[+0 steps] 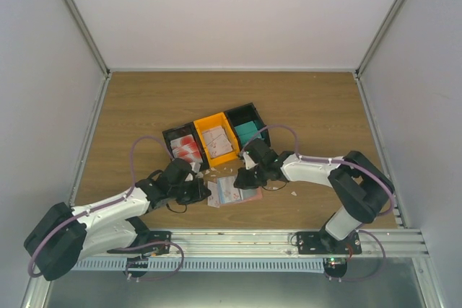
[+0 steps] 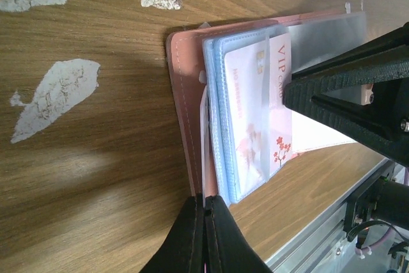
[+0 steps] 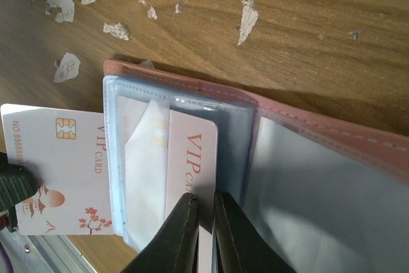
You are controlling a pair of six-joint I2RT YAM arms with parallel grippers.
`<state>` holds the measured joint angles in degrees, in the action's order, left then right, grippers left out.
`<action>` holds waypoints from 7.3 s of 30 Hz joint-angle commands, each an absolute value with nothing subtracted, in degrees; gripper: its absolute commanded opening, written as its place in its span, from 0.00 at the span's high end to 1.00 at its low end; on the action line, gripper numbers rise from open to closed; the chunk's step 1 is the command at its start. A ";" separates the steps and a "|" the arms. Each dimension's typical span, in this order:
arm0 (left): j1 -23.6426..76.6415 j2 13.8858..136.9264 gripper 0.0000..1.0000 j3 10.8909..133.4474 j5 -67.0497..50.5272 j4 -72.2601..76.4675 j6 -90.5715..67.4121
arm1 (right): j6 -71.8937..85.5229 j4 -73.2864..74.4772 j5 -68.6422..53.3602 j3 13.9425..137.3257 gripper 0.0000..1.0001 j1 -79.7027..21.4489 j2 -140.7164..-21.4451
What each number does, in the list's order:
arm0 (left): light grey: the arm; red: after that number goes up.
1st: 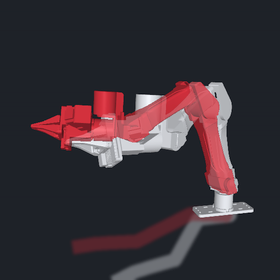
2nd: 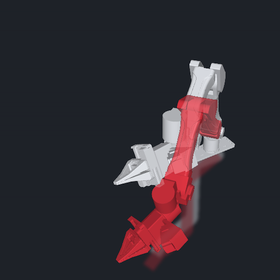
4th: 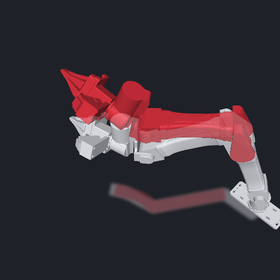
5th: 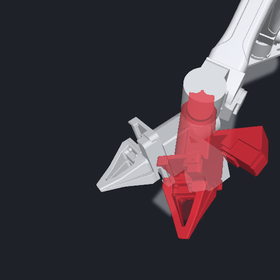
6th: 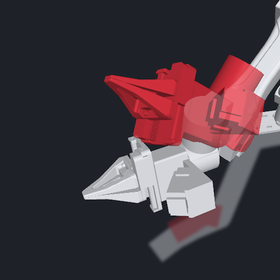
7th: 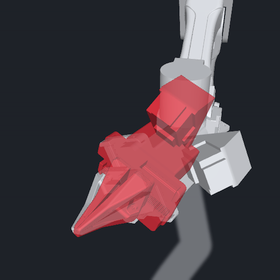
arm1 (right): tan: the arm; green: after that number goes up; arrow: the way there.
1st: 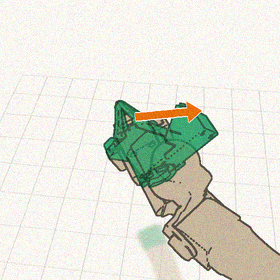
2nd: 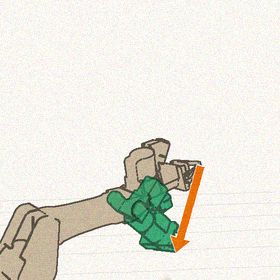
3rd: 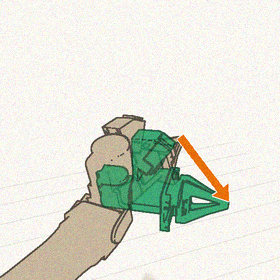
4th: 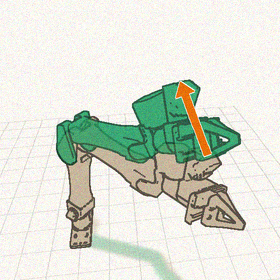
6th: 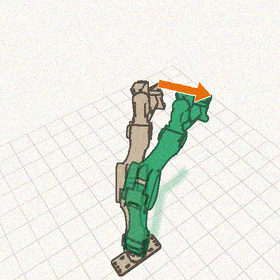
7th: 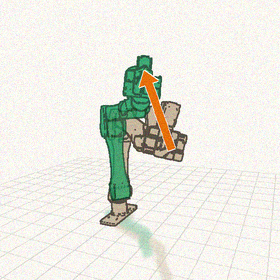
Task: Put the credit cards into the card holder
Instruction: Insert the credit card into the card holder, then turn over the card slot in the card holder, then insert the credit card into the card holder.
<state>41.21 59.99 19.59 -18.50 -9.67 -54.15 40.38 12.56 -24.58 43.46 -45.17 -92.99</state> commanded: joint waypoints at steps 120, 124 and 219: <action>40.78 62.47 1.00 22.85 -20.19 -7.56 -52.37 | 38.41 19.31 -13.93 40.90 0.94 -50.10 -92.40; 40.69 63.55 1.00 23.49 -19.72 -8.20 -51.93 | 38.55 19.01 -14.01 40.38 0.94 -50.03 -91.99; 50.27 84.54 1.00 13.53 -11.29 44.27 -72.30 | 44.63 25.45 -6.79 31.64 0.78 -49.70 -78.28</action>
<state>49.84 83.42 15.03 -12.56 38.89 -70.61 43.99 24.25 -5.54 32.58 -49.45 -76.20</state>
